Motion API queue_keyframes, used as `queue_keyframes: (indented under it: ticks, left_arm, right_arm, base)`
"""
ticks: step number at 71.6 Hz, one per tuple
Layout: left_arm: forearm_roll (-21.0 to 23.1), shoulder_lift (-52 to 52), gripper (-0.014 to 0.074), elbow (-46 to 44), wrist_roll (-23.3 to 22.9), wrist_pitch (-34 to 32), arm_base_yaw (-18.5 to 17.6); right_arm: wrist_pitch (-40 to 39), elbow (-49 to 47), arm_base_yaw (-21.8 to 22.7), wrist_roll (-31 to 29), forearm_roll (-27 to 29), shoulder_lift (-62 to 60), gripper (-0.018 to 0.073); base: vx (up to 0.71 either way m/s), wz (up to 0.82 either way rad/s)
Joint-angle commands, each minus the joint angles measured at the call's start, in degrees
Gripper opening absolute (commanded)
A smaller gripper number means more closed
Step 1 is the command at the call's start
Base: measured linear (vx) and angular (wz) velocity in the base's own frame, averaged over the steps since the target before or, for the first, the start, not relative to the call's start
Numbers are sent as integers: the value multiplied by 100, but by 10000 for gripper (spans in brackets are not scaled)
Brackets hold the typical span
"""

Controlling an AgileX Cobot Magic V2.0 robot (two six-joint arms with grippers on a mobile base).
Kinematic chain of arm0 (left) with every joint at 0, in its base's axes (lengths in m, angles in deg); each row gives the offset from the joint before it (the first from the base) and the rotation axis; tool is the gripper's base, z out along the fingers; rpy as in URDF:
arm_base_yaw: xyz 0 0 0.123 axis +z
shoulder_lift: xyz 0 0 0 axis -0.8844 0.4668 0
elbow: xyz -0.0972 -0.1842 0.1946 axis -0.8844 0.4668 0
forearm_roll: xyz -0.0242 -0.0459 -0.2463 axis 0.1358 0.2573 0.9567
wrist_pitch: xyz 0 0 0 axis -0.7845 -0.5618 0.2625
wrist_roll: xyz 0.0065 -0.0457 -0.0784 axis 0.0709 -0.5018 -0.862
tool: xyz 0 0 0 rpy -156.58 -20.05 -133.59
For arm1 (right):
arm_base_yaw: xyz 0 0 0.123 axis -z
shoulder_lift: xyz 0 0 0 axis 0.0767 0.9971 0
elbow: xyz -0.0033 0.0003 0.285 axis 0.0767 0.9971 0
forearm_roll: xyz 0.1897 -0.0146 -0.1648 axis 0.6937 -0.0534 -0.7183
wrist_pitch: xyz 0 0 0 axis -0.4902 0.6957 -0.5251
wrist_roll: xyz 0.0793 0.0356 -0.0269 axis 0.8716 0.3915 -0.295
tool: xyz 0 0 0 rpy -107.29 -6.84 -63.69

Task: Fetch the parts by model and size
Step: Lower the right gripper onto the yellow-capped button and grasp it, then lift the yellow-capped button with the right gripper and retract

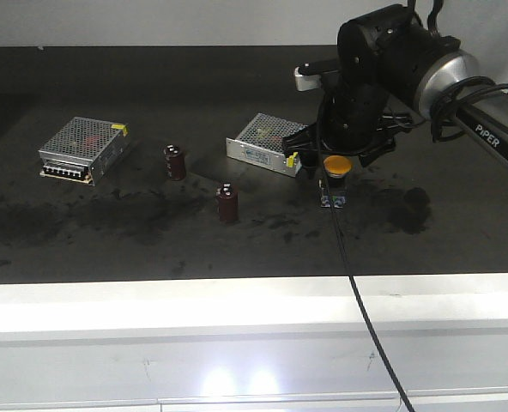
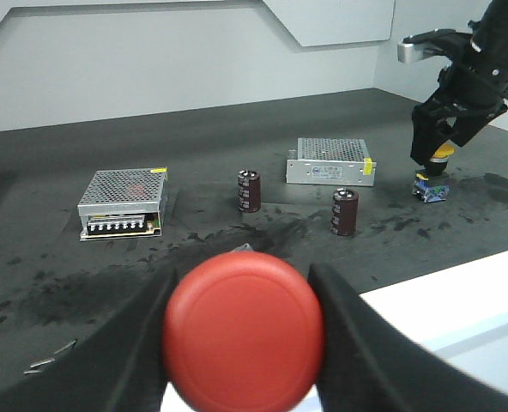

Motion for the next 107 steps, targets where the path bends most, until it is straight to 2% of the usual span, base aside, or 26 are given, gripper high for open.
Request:
queue_keyframes:
  ticks: [1,17,31,38,45,53,66,80,89,107]
  left_arm:
    - [-49,65,-4,-147,-54,-481,-17]
    - [-49,65,-4,-147,-54,-481,-17]
    - [-49,65,-4,-147,-54,-481,-17]
    - [-49,65,-4,-147,-54,-481,-17]
    - [-49,65,-4,-147,-54,-481,-17]
    - [-49,65,-4,-147,-54,-481,-17]
    - [-49,65,-4,-147,-54,-481,-17]
    - [-49,65,-4,-147,-54,-481,-17]
    - [-49,65,-4,-147,-54,-481,-17]
    - [-49,65,-4,-147,-54,-481,-17]
  right_arm:
    - [-174,-188,80,126,-178,-265,575]
    - [-349,-188,212,273,159,-192,549]
    - [-518,-188,209,314,517,-114,437]
    - [-421,-188,209,314,597,-59,323]
    - [-443,-188,209,400,591,-59,162]
    - [-566,-188,209,643,337,-222,-17]
    - [-709,-169,209,704,-202,-777,-9]
    - [-978,185,209,46,-255,-1625,-2]
    - [-1621,1153,209,-43,-289,-2462,-2]
    - [-3561,3797,209,-206,-271,-4685,-2]
  base:
    - [0,0]
    - [0,0]
    - [0,0]
    - [0,0]
    - [0,0]
    - [0,0]
    - [0,0]
    - [0,0]
    - [0,0]
    - [0,0]
